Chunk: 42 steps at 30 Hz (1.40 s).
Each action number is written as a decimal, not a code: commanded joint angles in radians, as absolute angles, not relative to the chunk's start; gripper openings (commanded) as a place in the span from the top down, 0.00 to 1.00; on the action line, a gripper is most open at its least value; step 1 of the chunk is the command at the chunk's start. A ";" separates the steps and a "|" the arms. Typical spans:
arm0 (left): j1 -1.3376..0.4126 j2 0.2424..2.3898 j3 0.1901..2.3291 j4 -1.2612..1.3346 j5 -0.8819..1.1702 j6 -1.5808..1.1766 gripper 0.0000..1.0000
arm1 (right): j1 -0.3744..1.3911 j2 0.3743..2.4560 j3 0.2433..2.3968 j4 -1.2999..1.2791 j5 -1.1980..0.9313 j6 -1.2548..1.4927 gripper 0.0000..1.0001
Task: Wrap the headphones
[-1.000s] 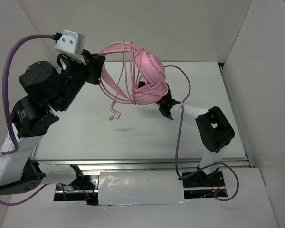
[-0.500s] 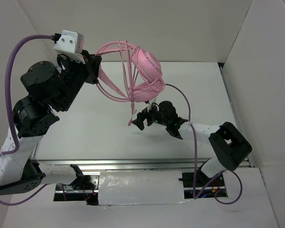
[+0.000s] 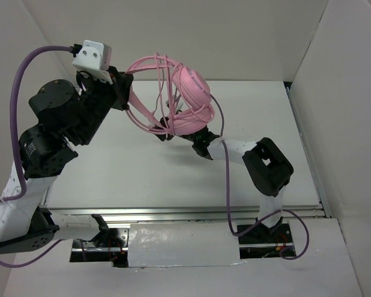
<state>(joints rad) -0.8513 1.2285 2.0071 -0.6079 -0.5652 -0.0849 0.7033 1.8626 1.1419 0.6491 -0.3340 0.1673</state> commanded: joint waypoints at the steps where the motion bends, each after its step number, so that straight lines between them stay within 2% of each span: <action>1: -0.847 1.213 2.066 -0.460 -0.563 -0.146 1.00 | 0.732 1.888 1.192 0.741 -0.360 0.233 0.52; 2: -0.847 1.215 2.075 -0.462 -0.545 -0.147 1.00 | 0.733 1.897 1.201 0.774 -0.368 0.251 0.67; 4: -0.847 1.238 2.101 -0.486 -0.534 -0.152 1.00 | 0.732 1.930 1.225 0.773 -0.408 0.275 0.83; 5: -0.847 1.244 2.124 -0.495 -0.531 -0.152 1.00 | 0.732 1.939 1.253 0.767 -0.405 0.282 1.00; 11: -0.847 1.247 2.112 -0.485 -0.554 -0.149 1.00 | 0.726 1.959 1.226 0.816 -0.436 0.311 1.00; 15: -0.847 1.259 2.122 -0.479 -0.624 -0.138 1.00 | 0.729 1.896 1.142 0.746 -0.436 0.299 1.00; 20: -0.812 1.253 2.042 -0.416 -0.695 -0.115 1.00 | 0.730 1.672 0.792 0.750 -0.330 0.287 1.00; 23: -0.699 1.265 2.000 -0.416 -0.664 -0.153 1.00 | 0.752 1.514 0.601 0.643 -0.200 0.287 1.00; 27: -0.574 1.318 1.997 -0.439 -0.624 -0.224 1.00 | 0.785 1.330 0.457 0.548 -0.120 0.314 1.00; 36: -0.342 1.505 2.000 -0.485 -0.594 -0.334 1.00 | 0.925 1.071 0.459 0.217 0.210 0.354 1.00; 38: -0.330 1.522 1.938 -0.477 -0.630 -0.342 1.00 | 0.960 1.036 0.518 0.108 0.282 0.330 1.00; 42: -0.308 1.520 1.789 -0.419 -0.689 -0.344 1.00 | 1.052 0.960 0.641 -0.043 0.583 0.232 1.00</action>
